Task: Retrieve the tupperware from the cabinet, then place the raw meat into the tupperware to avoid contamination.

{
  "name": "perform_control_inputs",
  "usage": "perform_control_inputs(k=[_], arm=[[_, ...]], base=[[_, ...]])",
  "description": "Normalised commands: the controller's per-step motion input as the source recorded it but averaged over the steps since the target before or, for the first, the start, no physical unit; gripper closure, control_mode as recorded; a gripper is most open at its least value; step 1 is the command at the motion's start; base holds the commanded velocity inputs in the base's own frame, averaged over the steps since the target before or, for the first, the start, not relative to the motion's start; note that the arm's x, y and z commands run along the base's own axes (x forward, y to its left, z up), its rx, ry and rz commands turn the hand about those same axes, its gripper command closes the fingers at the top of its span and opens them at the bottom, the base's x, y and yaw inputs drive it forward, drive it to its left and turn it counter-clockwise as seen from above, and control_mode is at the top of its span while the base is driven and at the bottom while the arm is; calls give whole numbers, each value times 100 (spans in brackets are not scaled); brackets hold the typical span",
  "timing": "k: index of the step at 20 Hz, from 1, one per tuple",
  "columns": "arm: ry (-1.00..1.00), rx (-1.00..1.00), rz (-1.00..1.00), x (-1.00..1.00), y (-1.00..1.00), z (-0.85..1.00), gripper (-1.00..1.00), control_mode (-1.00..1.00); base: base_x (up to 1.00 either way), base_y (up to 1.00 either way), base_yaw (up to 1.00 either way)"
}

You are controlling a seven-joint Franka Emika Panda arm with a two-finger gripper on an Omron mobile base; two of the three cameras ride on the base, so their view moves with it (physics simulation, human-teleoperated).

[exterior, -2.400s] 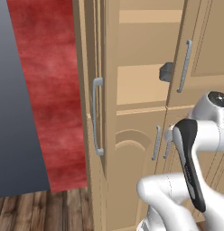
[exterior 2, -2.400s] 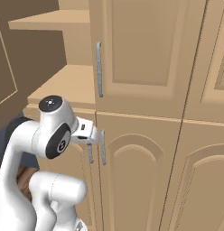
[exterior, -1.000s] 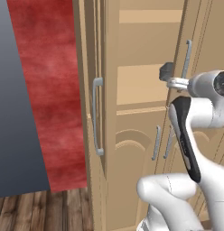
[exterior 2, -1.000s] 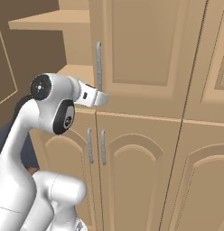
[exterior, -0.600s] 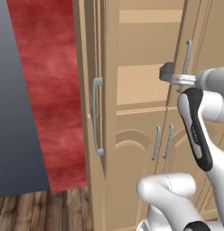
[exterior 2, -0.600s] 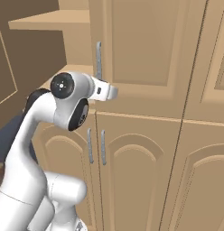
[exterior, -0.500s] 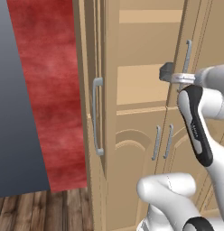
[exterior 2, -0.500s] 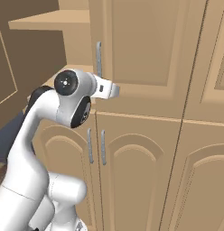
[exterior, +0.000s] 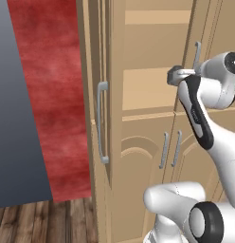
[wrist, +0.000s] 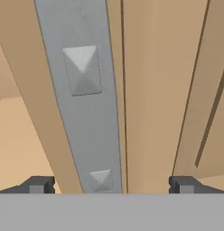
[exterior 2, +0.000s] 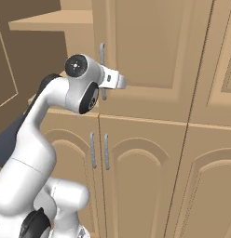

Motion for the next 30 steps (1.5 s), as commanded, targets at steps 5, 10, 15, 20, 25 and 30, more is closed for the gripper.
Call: perform_control_inputs(k=[5, 10, 15, 20, 25, 30], arm=[[0, 0, 1, 57, 3, -12, -100, -100], [-5, 0, 2, 52, 8, -18, 100, -100], [-13, 0, 3, 40, 12, -12, 100, -100], [-23, 0, 4, 25, 10, -1, 100, -100], [-16, 0, 5, 28, 15, -10, 100, -100], [-5, 0, 8, 24, 5, -20, 100, -100]], base=[[0, 0, 0], [0, 0, 0], [0, 0, 0], [0, 0, 0], [0, 0, 0], [0, 0, 0]])
